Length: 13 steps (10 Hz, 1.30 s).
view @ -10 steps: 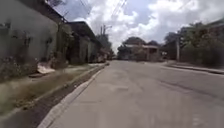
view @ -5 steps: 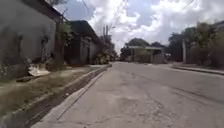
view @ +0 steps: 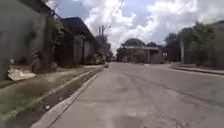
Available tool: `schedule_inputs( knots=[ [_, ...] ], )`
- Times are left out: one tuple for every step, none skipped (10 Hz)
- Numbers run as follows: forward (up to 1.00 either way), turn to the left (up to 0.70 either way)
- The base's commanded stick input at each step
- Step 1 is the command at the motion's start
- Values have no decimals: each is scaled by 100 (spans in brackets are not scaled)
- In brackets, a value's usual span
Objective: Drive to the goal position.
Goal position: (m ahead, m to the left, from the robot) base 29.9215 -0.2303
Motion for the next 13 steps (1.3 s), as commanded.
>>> schedule_inputs(
  knots=[
    [100, 0],
    [100, 0],
    [100, 0],
    [100, 0],
    [100, 0],
    [100, 0],
    [100, 0],
    [100, 0],
    [100, 0],
    [100, 0],
    [100, -1],
    [100, -10],
    [100, -30]
  ],
)
